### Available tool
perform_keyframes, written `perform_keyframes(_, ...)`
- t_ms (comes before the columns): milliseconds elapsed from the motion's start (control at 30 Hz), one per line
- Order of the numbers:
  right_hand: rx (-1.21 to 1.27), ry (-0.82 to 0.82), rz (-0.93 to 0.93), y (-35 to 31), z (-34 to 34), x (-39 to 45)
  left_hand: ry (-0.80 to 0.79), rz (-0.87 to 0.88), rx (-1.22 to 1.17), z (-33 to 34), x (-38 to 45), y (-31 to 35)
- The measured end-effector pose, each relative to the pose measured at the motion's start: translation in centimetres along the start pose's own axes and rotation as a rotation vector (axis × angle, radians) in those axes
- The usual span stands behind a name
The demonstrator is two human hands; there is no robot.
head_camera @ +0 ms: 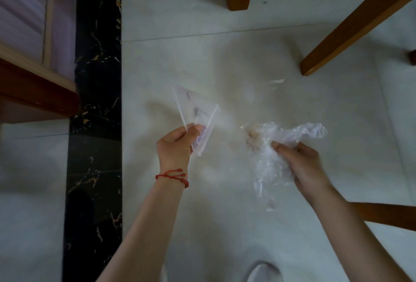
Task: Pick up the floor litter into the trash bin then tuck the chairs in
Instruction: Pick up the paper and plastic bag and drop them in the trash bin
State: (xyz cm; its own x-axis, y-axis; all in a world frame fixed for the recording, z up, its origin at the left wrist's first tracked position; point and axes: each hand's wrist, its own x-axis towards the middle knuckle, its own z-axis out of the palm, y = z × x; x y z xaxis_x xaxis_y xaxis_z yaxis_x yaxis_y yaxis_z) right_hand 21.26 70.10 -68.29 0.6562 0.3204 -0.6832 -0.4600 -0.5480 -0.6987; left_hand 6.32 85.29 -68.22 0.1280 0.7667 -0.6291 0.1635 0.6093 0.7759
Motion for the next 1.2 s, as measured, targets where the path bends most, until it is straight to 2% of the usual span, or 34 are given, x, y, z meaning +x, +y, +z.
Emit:
perform_keyframes(300, 0.002, -0.017, 0.013, -9.0, -1.2, -9.0, 0.006, 0.011, 0.117, -1.9, -8.7, 10.9)
perform_keyframes(567, 0.022, -0.001, 0.028, -19.7, -3.0, -20.8, -0.006, 0.024, 0.139, -4.2, -18.4, 22.5)
perform_keyframes(833, 0.073, -0.073, 0.0, -31.0, -4.5, -33.4, 0.018, 0.082, 0.137, -7.1, -28.3, 34.6)
perform_keyframes(1200, 0.128, -0.104, -0.045, -39.4, -5.0, -45.6, 0.096, 0.13, 0.112, -12.3, -36.9, 44.0)
